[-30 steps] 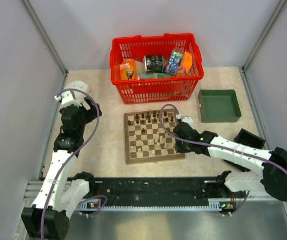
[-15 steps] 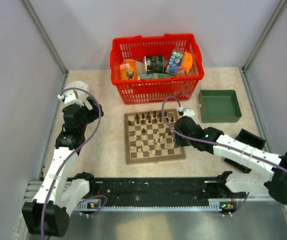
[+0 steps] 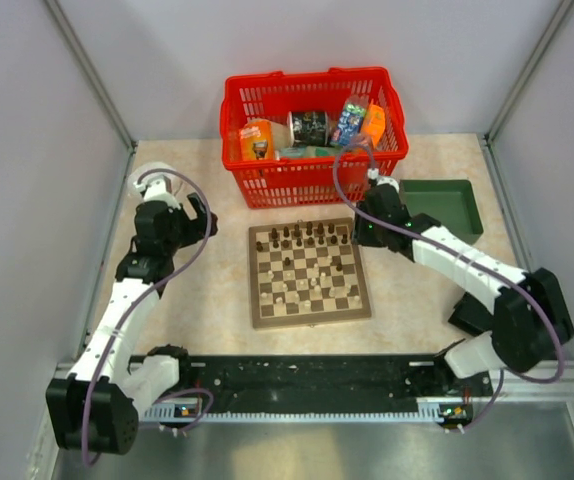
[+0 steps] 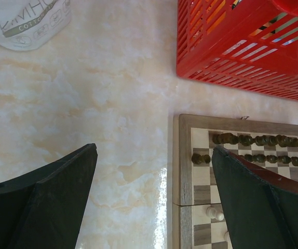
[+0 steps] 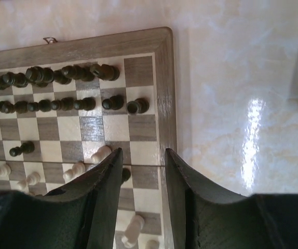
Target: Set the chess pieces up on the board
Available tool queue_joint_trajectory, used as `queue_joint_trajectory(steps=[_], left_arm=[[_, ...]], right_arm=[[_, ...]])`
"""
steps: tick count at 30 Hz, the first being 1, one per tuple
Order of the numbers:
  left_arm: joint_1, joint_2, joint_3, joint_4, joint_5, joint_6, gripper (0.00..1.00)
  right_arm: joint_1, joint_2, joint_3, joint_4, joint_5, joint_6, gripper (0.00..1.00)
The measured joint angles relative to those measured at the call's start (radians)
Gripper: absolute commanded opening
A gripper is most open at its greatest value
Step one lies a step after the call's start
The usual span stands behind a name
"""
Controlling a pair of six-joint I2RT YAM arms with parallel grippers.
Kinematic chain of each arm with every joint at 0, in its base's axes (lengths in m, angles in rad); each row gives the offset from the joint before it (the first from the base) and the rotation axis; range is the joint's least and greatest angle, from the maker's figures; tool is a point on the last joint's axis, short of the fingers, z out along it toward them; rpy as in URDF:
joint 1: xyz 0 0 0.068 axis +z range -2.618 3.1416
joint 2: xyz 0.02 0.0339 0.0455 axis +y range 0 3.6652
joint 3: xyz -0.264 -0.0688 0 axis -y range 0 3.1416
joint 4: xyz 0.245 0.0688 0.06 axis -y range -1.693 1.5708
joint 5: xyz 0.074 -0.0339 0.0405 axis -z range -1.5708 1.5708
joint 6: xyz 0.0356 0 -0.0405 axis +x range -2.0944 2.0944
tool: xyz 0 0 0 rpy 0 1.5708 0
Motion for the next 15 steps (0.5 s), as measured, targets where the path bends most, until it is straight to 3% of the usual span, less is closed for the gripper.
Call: queue_joint_trajectory(steps=[7,15], left_arm=[[0.000,0.008,0.034,-0.028,0.010,0.029,0.98],[0.000,0.008,0.035,-0.043,0.010,0.036,0.98]], right_arm=[[-0.026,0.179,0.079,0.058,-0.044,-0.032,0.38],[-0.030,0.255,0.106,0.083,-0.068,-0.042,0.37]])
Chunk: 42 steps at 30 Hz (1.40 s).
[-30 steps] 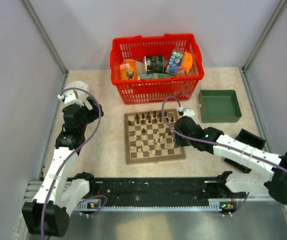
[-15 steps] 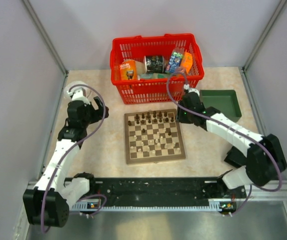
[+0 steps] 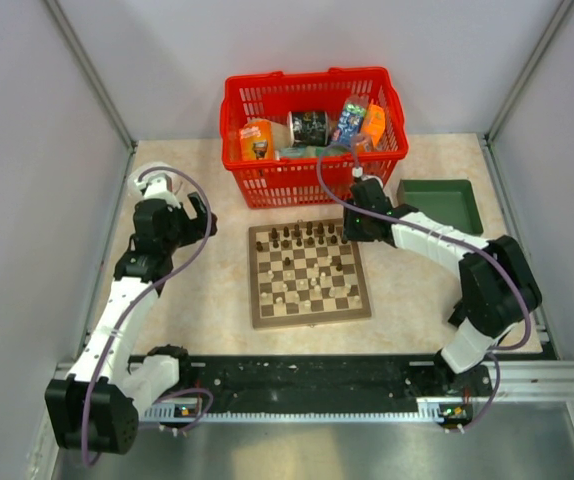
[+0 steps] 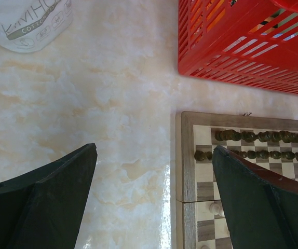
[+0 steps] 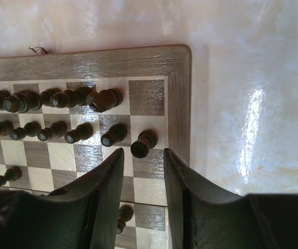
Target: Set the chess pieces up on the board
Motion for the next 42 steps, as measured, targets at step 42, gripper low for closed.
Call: queue_joint_trajectory(steps=[42], left_arm=[[0.000,0.024,0.000,0.000,-0.005,0.015,0.99]], right_arm=[[0.000,0.103,0.078,0.079,0.053,-0.018,0.19]])
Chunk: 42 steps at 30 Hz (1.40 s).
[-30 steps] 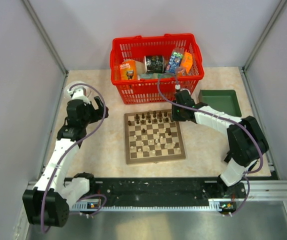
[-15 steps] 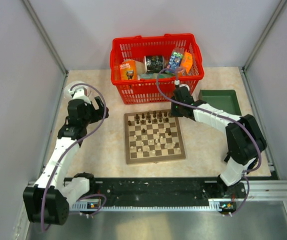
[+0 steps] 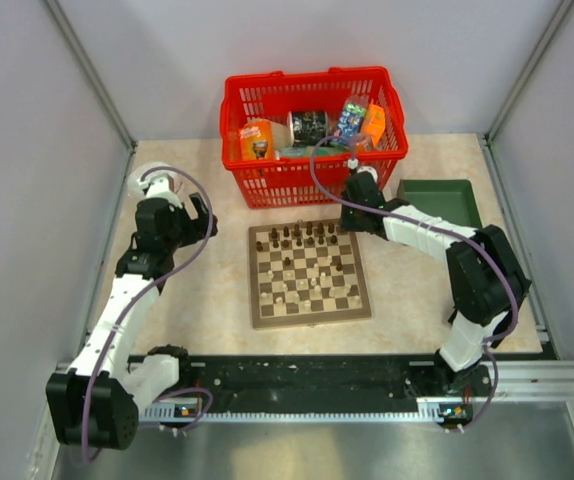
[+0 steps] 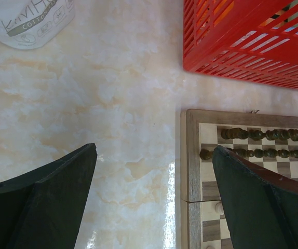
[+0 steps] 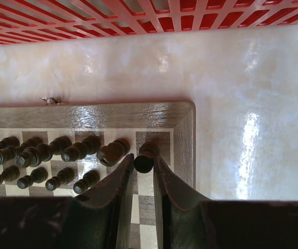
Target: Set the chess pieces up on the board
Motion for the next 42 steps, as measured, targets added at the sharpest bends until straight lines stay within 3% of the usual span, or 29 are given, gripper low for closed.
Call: queue_joint_trajectory(steps=[22,30,37,42], left_arm=[[0.000,0.009,0.000,0.002,0.006,0.003,0.98],[0.000,0.035,0.000,0.047,0.122,0.010,0.90],[-0.030,0.068,-0.039,0.119,0.285,0.008,0.87],[-0.119,0.099,-0.067,0.137,0.306,0.013,0.79]], right_arm=[[-0.001,0.017,0.014,0.001,0.001,0.001,0.31],[-0.001,-0.002,0.013,-0.019,-0.025,-0.005,0.33],[-0.001,-0.126,-0.023,-0.021,-0.060,-0.013,0.36],[-0.001,-0.261,-0.076,-0.017,-0.090,-0.005,0.37]])
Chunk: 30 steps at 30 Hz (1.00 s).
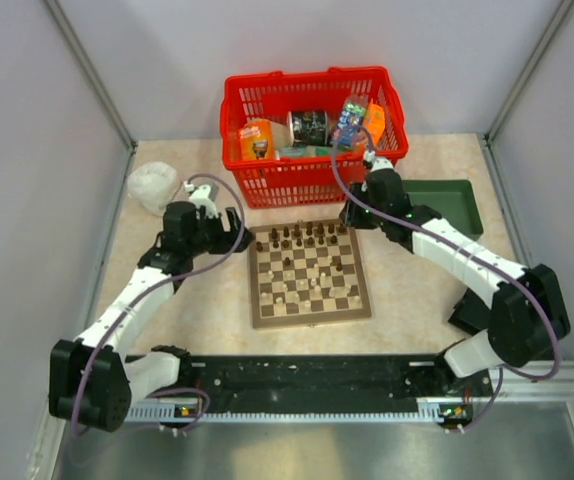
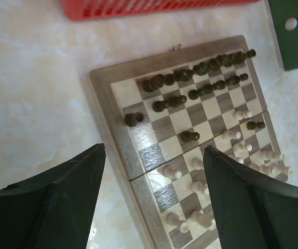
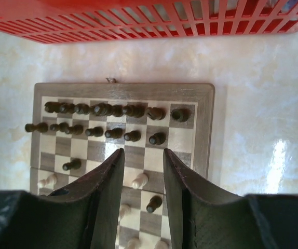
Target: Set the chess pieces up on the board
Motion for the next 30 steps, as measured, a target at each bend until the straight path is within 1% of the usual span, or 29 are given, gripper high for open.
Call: queue_joint_trajectory(steps=[3,6,8,14,18,20,25,30], left_arm=[[-0.079,0.037,-0.001,0.006,-0.029,0.003,0.77],[-0.127,0.092,-0.001,0.007,-0.065,0.006,0.71],[-0.134,0.132,0.000,0.005,-0.101,0.007,0.66],[-0.145,0.258,0.073,-0.043,-0.187,0.008,0.64],[-0.167,0.330,0.144,-0.061,-0.211,0.002,0.59],[-0.180,0.352,0.163,-0.063,-0.217,-0.001,0.57],[-0.203,0.394,0.187,-0.086,-0.238,-0.007,0.55],[-0.207,0.412,0.210,-0.116,-0.257,-0.011,0.49]], right_arm=[[0.000,-0.069,-0.039,-0.004,-0.013,0.009,0.38],[0.000,-0.124,-0.062,-0.012,-0.018,0.019,0.38],[0.000,-0.158,-0.069,-0.022,-0.019,0.024,0.38],[0.000,-0.224,-0.078,-0.040,-0.018,0.027,0.38],[0.000,-0.235,-0.092,-0.052,-0.019,0.032,0.38],[0.000,-0.235,-0.103,-0.058,-0.021,0.035,0.38],[0.000,-0.235,-0.113,-0.068,-0.027,0.037,0.38],[0.000,-0.234,-0.113,-0.068,-0.030,0.043,0.38]])
